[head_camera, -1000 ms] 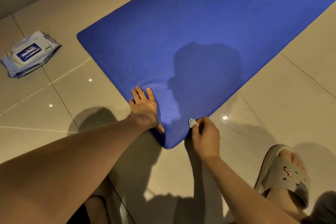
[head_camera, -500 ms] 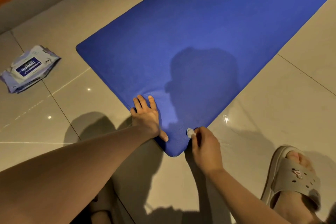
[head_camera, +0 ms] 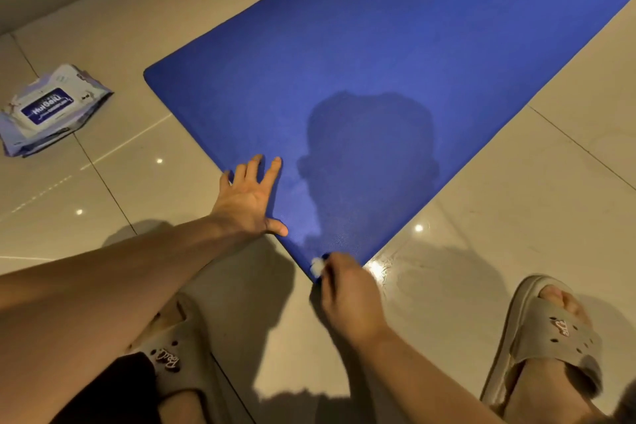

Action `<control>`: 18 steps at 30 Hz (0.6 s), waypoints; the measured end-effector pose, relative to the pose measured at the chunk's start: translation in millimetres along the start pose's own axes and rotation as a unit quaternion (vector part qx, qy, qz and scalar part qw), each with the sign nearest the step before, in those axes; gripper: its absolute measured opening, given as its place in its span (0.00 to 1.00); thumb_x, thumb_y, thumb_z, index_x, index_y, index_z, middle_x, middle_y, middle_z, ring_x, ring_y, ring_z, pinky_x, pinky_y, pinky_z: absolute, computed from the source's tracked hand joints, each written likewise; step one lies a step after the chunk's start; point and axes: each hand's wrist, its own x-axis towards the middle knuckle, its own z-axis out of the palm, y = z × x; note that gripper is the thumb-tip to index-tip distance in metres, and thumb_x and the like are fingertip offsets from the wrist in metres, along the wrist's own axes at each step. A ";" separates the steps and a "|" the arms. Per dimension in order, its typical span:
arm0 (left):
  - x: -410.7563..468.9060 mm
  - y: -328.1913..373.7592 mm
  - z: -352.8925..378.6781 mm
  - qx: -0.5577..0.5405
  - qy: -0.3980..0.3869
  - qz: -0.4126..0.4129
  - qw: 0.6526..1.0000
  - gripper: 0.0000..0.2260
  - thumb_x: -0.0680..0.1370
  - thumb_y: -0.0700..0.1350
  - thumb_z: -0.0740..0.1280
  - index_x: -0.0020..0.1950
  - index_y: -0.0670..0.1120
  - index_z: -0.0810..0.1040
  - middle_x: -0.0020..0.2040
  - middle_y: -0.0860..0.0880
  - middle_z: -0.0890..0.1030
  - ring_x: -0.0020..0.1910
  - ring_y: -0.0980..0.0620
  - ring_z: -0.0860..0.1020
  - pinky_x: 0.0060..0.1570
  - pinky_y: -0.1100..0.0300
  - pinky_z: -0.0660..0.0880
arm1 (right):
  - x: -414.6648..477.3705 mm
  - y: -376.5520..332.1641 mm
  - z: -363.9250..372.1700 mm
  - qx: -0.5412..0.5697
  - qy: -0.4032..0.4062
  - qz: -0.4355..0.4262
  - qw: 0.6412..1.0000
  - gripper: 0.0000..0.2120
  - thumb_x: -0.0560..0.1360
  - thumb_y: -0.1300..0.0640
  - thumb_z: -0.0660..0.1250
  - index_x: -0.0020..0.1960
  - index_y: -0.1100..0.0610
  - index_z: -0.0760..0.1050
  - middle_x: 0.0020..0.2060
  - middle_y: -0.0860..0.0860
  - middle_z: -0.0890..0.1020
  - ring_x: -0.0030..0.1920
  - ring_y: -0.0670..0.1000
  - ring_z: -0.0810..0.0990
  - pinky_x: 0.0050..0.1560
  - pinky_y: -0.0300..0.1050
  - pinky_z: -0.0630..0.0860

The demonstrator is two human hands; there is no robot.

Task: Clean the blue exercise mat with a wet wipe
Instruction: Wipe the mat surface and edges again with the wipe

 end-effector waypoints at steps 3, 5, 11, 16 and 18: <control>8.8 7.2 -4.8 0.024 -0.048 -0.046 0.998 0.67 0.62 0.74 0.74 0.82 0.52 0.32 0.81 0.39 0.36 0.81 0.38 0.38 0.78 0.35 0.46 | -1.4 3.4 5.5 -0.064 -0.056 -0.115 0.990 0.03 0.74 0.57 0.66 0.46 0.55 0.73 0.41 0.53 0.79 0.37 0.59 0.79 0.33 0.48 0.68; 12.1 6.6 -7.8 -0.004 -0.077 -0.060 0.995 0.68 0.61 0.72 0.77 0.82 0.53 0.33 0.82 0.39 0.35 0.81 0.38 0.36 0.78 0.37 0.48 | 24.3 16.1 -12.3 -0.070 -0.037 -0.065 0.995 0.05 0.75 0.57 0.65 0.49 0.57 0.74 0.44 0.54 0.80 0.40 0.61 0.79 0.37 0.51 0.72; 12.3 4.2 -5.2 -0.042 -0.073 -0.062 0.995 0.67 0.61 0.69 0.80 0.82 0.55 0.35 0.82 0.40 0.34 0.81 0.40 0.35 0.80 0.40 0.49 | 66.4 31.8 -40.6 -0.020 0.104 0.124 0.987 0.08 0.80 0.56 0.61 0.43 0.57 0.69 0.36 0.52 0.76 0.34 0.57 0.73 0.35 0.48 0.63; 12.9 5.4 -6.1 -0.038 -0.070 -0.063 0.995 0.67 0.61 0.70 0.79 0.83 0.55 0.35 0.82 0.40 0.35 0.81 0.39 0.36 0.79 0.40 0.51 | 12.0 -9.5 5.4 -0.062 -0.062 -0.083 0.993 0.02 0.75 0.57 0.65 0.45 0.55 0.72 0.40 0.52 0.79 0.37 0.57 0.77 0.33 0.50 0.69; 12.1 3.8 -4.9 -0.048 -0.063 -0.064 0.995 0.67 0.61 0.69 0.79 0.83 0.56 0.36 0.82 0.41 0.35 0.81 0.39 0.36 0.79 0.40 0.50 | 33.6 3.7 -3.2 -0.097 -0.051 -0.130 0.985 0.03 0.74 0.58 0.67 0.46 0.56 0.74 0.40 0.53 0.79 0.36 0.58 0.78 0.31 0.48 0.67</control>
